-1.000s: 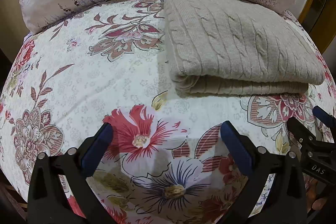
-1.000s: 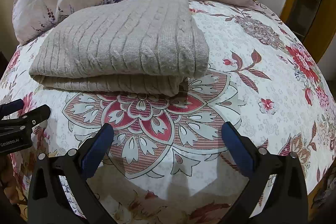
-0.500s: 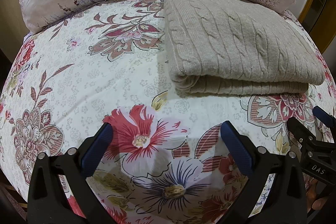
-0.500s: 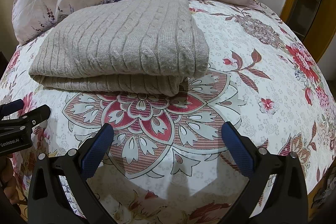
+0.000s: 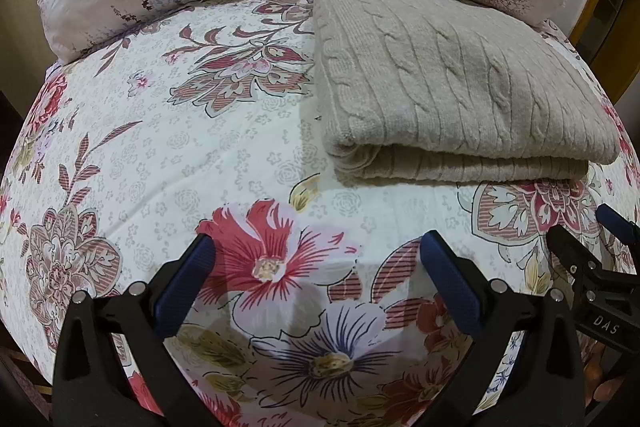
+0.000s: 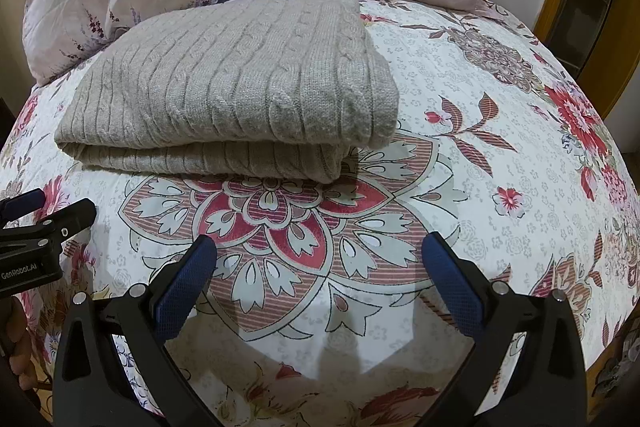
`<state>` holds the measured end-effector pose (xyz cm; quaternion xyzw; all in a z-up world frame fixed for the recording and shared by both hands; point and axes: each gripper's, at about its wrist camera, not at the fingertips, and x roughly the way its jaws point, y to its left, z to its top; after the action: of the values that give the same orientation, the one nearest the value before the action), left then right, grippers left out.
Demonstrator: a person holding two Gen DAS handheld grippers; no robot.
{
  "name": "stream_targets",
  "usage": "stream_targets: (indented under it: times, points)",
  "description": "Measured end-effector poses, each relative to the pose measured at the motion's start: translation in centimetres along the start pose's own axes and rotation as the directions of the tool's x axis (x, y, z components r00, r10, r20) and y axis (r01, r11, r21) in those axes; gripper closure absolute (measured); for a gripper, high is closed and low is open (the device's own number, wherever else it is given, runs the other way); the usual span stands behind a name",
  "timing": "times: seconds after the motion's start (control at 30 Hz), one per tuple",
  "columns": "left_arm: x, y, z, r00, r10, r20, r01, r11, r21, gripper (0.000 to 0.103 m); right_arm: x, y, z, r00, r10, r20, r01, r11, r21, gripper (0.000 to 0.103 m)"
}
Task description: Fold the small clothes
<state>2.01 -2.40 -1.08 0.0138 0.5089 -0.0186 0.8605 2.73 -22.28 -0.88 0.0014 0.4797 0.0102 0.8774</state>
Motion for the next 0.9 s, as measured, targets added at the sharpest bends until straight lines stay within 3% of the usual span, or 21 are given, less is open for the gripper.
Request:
stream_targets:
  times: [0.9]
  points:
    - [0.08,0.07,0.02,1.000,-0.001,-0.006,0.001,1.000,-0.003,0.002,0.13,-0.10,-0.02,1.000,0.002,-0.012,-0.003,1.000,-0.002,0.001]
